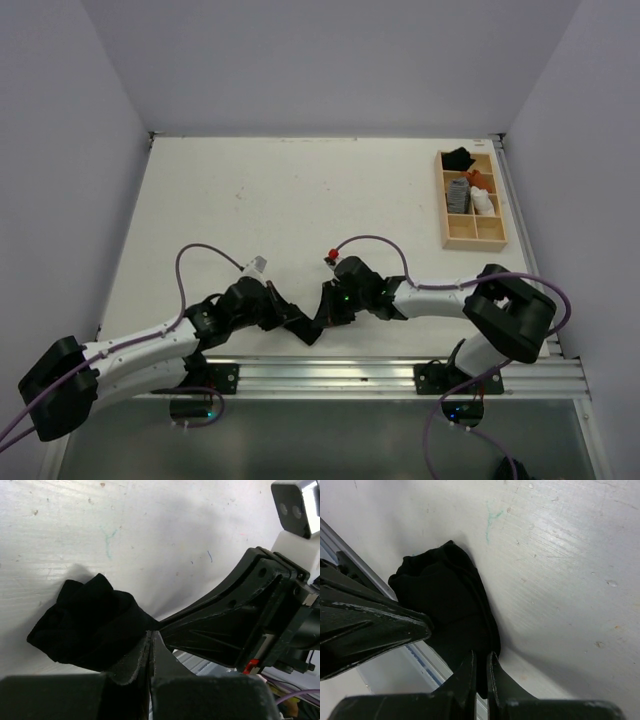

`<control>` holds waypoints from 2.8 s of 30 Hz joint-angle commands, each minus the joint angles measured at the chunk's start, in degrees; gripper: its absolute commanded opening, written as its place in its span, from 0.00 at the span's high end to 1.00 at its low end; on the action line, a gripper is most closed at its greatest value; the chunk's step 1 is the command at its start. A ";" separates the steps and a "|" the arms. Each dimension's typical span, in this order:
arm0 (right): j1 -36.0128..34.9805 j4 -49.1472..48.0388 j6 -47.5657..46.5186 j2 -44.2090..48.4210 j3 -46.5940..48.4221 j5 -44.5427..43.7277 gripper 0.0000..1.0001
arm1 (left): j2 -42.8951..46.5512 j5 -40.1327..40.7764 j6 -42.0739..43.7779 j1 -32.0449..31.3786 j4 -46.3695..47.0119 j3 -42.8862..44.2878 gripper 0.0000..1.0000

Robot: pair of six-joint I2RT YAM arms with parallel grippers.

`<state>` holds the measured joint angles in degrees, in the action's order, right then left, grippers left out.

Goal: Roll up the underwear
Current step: Place the rolled underwear into the container

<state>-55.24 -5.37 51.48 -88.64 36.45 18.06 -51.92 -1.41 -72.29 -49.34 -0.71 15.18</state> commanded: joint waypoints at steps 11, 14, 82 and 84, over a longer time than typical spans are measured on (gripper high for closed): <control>-0.74 -5.10 4.68 -1.62 -1.64 -3.21 1.00 | -1.96 12.83 0.49 -1.46 7.29 -9.63 1.00; -0.83 -4.57 3.45 -1.97 -1.12 -2.08 0.96 | -1.17 14.23 1.01 -1.55 11.34 -12.36 1.00; 48.63 41.40 -29.42 13.67 29.21 -23.60 1.00 | -4.77 -11.77 28.26 2.06 6.25 29.47 0.79; 53.64 40.70 -30.82 13.15 28.77 -23.09 1.00 | -4.16 -12.65 27.73 2.06 6.42 28.16 0.79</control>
<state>-6.57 32.49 26.20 -74.43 64.38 -3.88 -58.02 -10.81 -45.87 -47.33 2.55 43.05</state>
